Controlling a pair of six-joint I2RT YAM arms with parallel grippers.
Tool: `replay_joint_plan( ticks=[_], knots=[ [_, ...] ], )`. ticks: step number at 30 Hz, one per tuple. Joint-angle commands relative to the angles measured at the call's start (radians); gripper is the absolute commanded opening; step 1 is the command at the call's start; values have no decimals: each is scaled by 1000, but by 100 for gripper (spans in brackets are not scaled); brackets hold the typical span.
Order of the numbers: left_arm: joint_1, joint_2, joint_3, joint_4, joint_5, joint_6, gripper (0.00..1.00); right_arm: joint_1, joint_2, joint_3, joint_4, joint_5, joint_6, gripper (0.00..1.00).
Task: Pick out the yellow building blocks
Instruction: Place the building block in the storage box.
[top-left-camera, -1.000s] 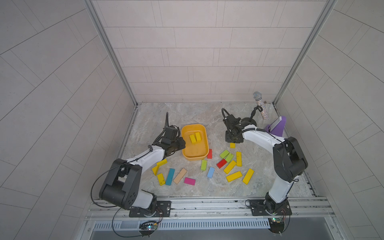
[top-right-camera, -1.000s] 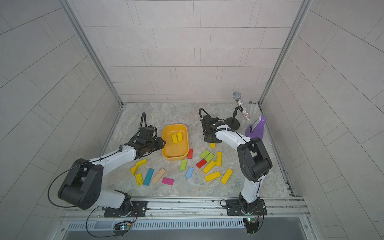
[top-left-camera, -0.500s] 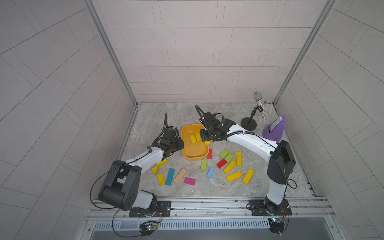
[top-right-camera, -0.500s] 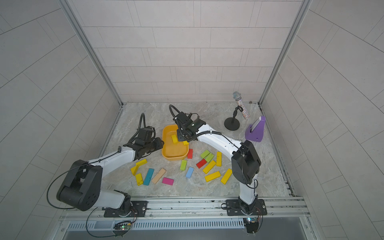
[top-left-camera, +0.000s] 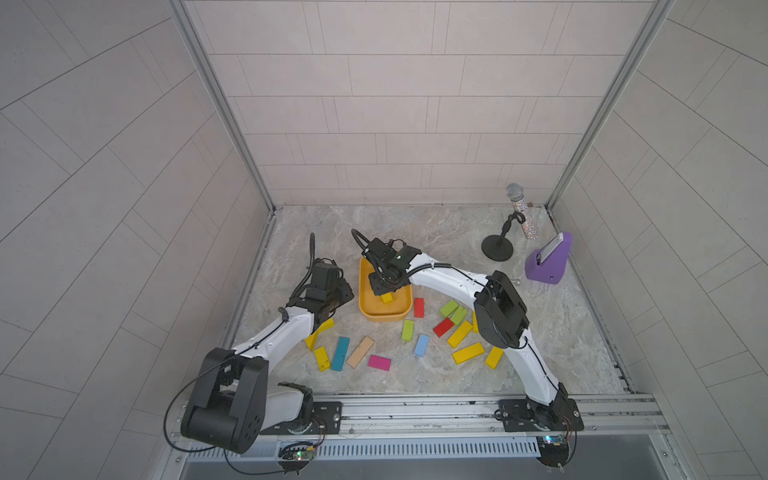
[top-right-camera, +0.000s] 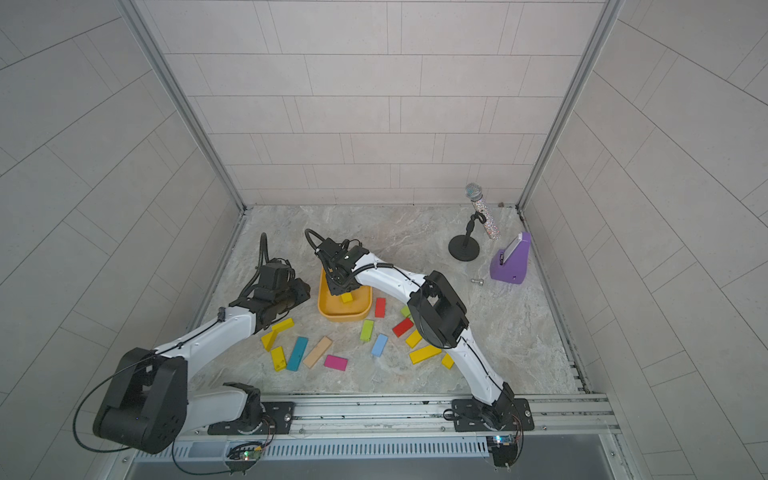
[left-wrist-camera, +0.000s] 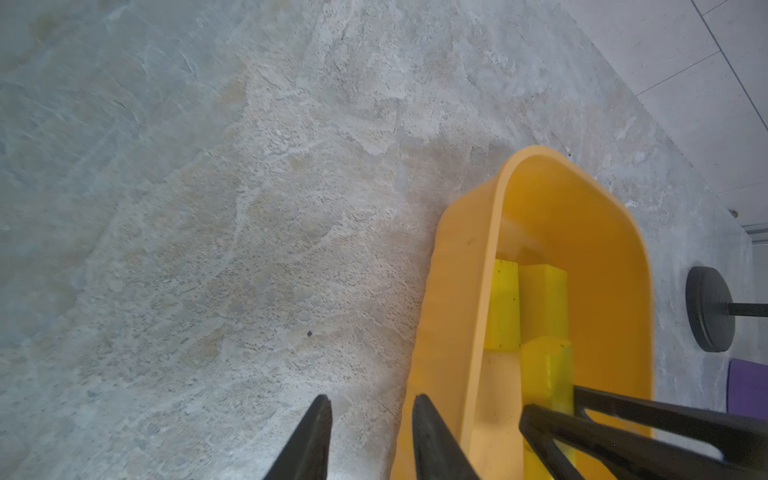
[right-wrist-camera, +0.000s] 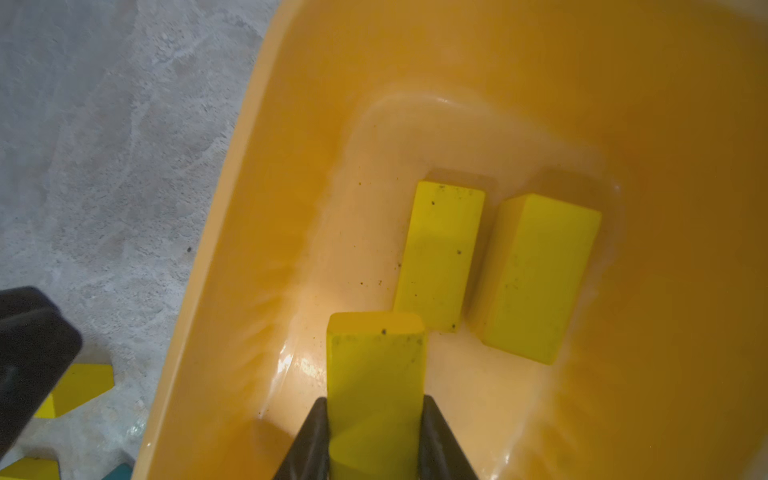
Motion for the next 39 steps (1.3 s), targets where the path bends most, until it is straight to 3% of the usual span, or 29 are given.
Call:
replay_joint_plan(
  ticks=[1, 7, 12, 15, 23, 28, 34, 39],
  knots=[
    [4, -9, -11, 8, -6, -14, 38, 9, 40, 53, -28, -1, 10, 14],
    [3, -5, -5, 8, 5, -14, 38, 10, 102, 96, -22, 6, 31, 18],
    [3, -3, -3, 9, 18, -6, 38, 10, 109, 106, -32, 19, 31, 40],
    [4, 7, 10, 9, 42, 7, 38, 10, 91, 105, -36, 25, 31, 48],
    [3, 54, 43, 6, 108, 36, 39, 6, -24, 91, -56, 28, 37, 52],
    [2, 53, 40, 19, 120, 59, 39, 4, -207, -56, -41, 88, 31, 50],
    [2, 46, 31, 46, 118, 66, 40, -23, -470, -354, -25, 195, 64, 48],
    [2, 19, 21, 52, 67, 52, 40, -105, -691, -620, -32, 251, 108, 48]
  ],
)
